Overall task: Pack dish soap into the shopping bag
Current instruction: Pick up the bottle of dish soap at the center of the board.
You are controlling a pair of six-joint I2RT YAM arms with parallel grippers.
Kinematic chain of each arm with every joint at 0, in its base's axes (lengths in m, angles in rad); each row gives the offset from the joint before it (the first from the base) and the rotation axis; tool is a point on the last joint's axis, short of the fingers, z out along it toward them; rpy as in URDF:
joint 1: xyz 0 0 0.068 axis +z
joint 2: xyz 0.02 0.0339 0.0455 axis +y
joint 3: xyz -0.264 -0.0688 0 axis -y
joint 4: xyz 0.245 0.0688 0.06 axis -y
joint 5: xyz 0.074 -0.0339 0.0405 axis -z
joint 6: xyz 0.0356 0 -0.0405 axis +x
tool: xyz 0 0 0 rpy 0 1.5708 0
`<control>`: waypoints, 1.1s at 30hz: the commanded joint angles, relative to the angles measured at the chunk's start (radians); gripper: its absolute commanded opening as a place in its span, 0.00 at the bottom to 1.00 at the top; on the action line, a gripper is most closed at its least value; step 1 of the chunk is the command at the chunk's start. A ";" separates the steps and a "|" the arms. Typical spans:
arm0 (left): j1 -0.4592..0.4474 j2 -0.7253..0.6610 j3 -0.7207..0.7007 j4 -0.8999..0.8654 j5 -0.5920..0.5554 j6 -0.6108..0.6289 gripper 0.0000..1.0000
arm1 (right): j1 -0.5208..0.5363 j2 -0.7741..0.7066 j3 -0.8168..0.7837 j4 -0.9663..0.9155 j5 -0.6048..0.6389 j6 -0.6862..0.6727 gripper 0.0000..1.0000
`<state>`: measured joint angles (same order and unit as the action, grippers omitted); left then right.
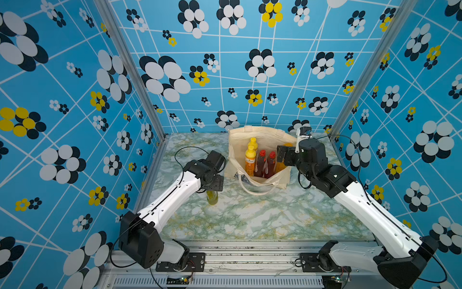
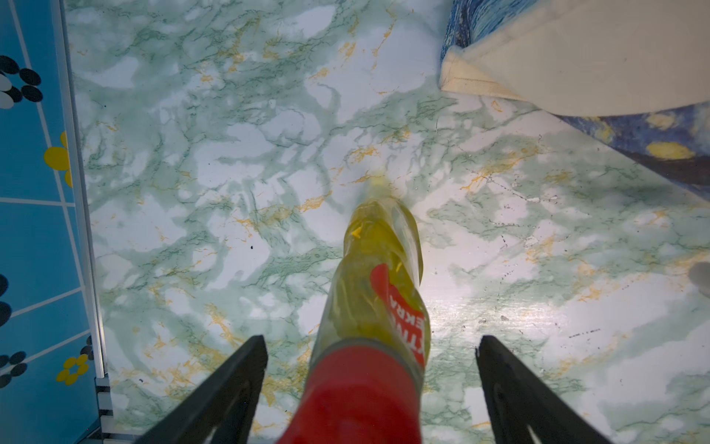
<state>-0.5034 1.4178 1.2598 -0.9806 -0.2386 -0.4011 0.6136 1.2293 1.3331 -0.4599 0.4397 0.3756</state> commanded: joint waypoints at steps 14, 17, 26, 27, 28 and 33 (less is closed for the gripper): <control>0.006 0.042 -0.050 0.114 -0.053 -0.046 0.66 | -0.006 0.008 -0.013 0.030 -0.010 0.000 0.99; 0.008 0.015 -0.095 0.180 -0.013 -0.042 0.60 | -0.006 0.013 -0.012 0.035 -0.018 0.000 0.99; 0.008 -0.029 -0.158 0.332 0.079 0.012 0.39 | -0.006 0.004 -0.021 0.036 -0.017 0.003 0.99; 0.007 -0.028 -0.158 0.344 0.083 0.019 0.36 | -0.006 0.000 -0.025 0.038 -0.016 0.005 0.99; 0.007 -0.025 -0.158 0.356 0.087 0.024 0.35 | -0.006 -0.002 -0.027 0.040 -0.015 0.006 0.99; 0.006 -0.010 -0.132 0.379 0.089 0.046 0.42 | -0.007 -0.007 -0.032 0.041 -0.015 0.006 0.99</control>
<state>-0.4976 1.4040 1.1145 -0.6506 -0.1635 -0.3862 0.6136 1.2369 1.3094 -0.4366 0.4316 0.3756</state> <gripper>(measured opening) 0.398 0.992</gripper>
